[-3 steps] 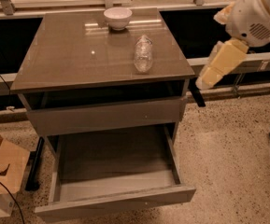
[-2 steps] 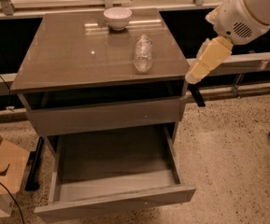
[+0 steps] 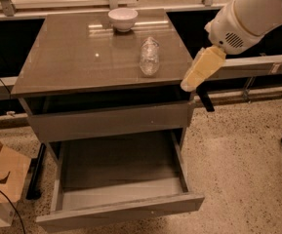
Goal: Place water bottle into middle drawer
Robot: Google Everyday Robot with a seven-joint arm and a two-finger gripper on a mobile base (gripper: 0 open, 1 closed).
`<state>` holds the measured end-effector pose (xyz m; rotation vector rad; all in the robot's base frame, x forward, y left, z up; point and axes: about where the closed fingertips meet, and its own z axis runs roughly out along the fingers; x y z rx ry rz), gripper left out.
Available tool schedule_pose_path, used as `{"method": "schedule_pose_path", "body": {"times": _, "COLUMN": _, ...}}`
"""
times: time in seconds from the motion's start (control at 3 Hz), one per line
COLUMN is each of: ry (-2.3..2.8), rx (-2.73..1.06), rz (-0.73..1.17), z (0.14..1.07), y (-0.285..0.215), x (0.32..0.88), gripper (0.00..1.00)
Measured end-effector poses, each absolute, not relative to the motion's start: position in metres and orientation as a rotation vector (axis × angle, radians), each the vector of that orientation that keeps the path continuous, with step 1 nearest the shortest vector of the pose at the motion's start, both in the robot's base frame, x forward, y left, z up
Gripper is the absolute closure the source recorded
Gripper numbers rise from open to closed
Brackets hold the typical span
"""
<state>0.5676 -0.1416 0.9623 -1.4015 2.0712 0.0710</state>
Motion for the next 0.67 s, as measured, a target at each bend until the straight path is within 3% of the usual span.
{"method": "schedule_pose_path", "body": {"times": 0.67, "ry": 2.076, "rx": -1.348, "rz": 0.157, "z": 0.935, "y": -0.106, "x": 0.607, "gripper": 0.0}}
